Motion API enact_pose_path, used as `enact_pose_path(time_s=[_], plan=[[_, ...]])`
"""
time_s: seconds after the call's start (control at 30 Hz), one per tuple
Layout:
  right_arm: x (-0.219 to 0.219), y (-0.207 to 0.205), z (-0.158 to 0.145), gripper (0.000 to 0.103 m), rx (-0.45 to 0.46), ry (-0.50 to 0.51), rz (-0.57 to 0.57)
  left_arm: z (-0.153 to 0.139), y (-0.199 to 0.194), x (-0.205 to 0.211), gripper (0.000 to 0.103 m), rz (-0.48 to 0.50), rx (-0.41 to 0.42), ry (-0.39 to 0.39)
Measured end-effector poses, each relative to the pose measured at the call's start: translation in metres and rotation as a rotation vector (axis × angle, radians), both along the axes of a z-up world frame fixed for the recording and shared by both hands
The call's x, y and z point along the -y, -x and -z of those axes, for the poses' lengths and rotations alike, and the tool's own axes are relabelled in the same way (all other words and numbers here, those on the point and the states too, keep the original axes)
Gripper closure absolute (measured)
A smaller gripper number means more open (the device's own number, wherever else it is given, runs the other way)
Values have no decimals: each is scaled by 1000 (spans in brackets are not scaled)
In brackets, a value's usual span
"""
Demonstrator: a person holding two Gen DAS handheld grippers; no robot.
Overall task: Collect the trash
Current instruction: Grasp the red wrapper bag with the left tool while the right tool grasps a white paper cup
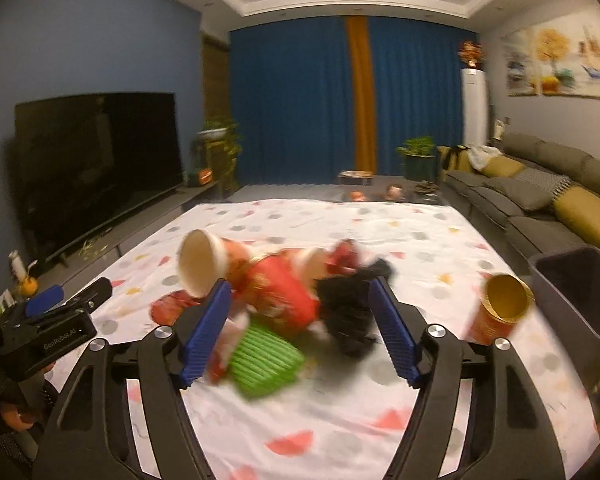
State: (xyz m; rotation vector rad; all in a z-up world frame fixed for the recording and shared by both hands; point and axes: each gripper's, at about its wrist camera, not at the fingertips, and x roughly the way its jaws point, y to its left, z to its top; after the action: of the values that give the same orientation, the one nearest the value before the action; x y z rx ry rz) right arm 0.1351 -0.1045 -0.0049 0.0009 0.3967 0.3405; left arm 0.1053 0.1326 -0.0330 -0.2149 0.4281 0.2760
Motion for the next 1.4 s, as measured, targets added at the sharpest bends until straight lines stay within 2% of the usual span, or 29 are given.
enact_pose_path(time_s=[0.27, 0.43, 0.5, 0.63, 0.67, 0.7, 0.87, 1.07, 1.3, 1.4], plan=[[-54, -42, 8, 41, -57, 48, -68, 0, -5, -32, 10, -49, 2, 21], [-79, -65, 12, 53, -77, 75, -78, 1, -7, -42, 10, -48, 5, 36], [-86, -71, 14, 63, -88, 85, -82, 2, -9, -45, 10, -43, 5, 47], [-98, -83, 21, 74, -103, 112, -85, 5, -12, -45, 10, -21, 1, 63], [-99, -86, 22, 83, -107, 119, -85, 7, -13, -45, 10, -11, -1, 64], [-100, -87, 24, 87, -109, 125, -85, 8, -14, -44, 10, -2, -2, 65], [-96, -86, 25, 99, -90, 125, -71, 10, -16, -31, 10, 62, 0, 48], [-78, -74, 11, 99, -37, 78, -45, 13, -21, -17, 10, 153, -4, 69], [-45, -47, -9, 99, 7, 0, -27, 24, -36, -3, 10, 254, -50, 104], [-32, -34, -11, 99, 15, -22, -20, 32, -47, 2, 15, 293, -88, 119]])
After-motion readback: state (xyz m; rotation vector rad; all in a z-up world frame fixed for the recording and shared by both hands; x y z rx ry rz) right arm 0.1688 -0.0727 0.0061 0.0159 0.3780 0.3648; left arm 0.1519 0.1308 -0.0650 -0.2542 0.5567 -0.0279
